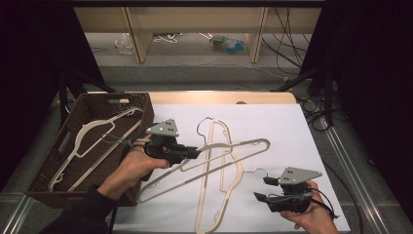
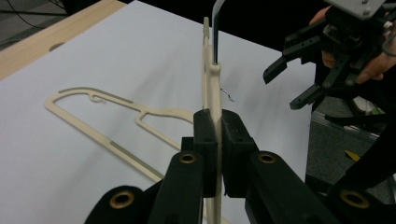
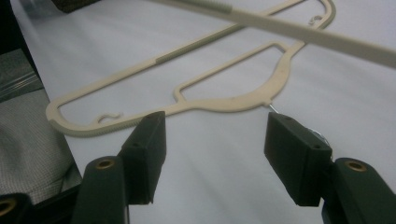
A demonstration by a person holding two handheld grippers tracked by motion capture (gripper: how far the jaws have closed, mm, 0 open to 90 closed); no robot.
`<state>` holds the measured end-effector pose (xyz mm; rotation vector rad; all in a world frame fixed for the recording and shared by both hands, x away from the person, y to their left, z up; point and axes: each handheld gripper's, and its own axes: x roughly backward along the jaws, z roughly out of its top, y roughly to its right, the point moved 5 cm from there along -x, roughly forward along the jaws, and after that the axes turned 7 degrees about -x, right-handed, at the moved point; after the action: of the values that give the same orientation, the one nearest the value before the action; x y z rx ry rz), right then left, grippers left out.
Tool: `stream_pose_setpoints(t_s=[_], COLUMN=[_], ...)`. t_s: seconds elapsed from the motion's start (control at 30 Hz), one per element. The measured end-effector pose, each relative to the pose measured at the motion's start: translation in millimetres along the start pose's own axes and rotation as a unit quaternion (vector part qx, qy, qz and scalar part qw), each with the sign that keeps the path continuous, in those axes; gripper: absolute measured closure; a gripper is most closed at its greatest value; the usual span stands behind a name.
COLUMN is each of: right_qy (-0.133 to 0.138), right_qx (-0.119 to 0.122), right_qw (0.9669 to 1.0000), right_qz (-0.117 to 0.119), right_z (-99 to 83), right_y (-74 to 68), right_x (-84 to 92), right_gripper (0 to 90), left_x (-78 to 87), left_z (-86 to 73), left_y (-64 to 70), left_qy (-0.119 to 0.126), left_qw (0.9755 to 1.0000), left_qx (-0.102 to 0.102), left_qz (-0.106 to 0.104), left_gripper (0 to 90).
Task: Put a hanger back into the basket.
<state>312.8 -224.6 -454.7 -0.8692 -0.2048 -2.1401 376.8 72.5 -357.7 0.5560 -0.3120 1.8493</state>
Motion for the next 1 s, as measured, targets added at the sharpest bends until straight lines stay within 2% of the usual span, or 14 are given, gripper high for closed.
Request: stream_pose_setpoints(t_s=[0.03,0.27,0.33,0.43,0.5,0.53,0.57,0.77,0.87,0.9,1.0], right_qy=[0.001,-0.007,0.0,0.001,0.004,0.008,0.01,0.014,0.013,0.015,0.013], right_qx=[0.003,0.003,0.007,0.007,-0.003,0.002,0.002,-0.006,-0.005,-0.003,-0.005], right_qw=[1.0,0.9999,1.0,1.0,1.0,1.0,1.0,0.9999,0.9999,0.9999,0.9999], right_qz=[0.002,0.01,0.003,0.004,0.002,0.0,0.0,-0.002,-0.001,-0.002,-0.001], right_z=[0.1,-1.2,-0.6,0.3,0.9,1.5,1.6,0.8,0.6,0.7,0.3], right_y=[-1.0,-5.4,-4.3,-4.1,-4.7,-3.7,-3.5,-1.9,-2.5,-2.3,-2.4], right_x=[-1.6,-5.7,-6.1,-5.0,-3.6,-3.9,-3.8,-4.5,-5.0,-5.3,-5.4], right_gripper=[40.1,40.2,40.8,40.5,40.1,39.7,39.2,37.3,37.3,37.4,37.4], left_x=[4.0,30.3,39.3,51.6,60.5,65.0,70.3,101.4,117.0,124.2,140.0], left_z=[2.7,19.0,23.7,28.7,31.9,33.1,34.5,38.7,38.6,37.4,33.1], left_y=[0.7,0.1,-1.9,-3.7,-7.0,-8.9,-11.4,-27.2,-35.4,-39.8,-49.5], left_qy=[-0.001,0.009,0.009,0.009,0.009,0.005,0.006,0.001,0.001,0.002,0.002], left_qw=[1.0,0.9999,0.9995,0.9992,0.9989,0.9987,0.9985,0.9956,0.9934,0.9918,0.989], left_qx=[-0.004,-0.003,-0.004,-0.006,-0.002,-0.007,-0.002,0.003,0.005,0.008,0.014], left_qz=[0.007,0.013,0.029,0.039,0.046,0.05,0.055,0.094,0.115,0.127,0.147], left_gripper=[86.3,86.4,86.3,86.3,86.4,86.3,86.3,86.3,86.4,86.4,86.4])
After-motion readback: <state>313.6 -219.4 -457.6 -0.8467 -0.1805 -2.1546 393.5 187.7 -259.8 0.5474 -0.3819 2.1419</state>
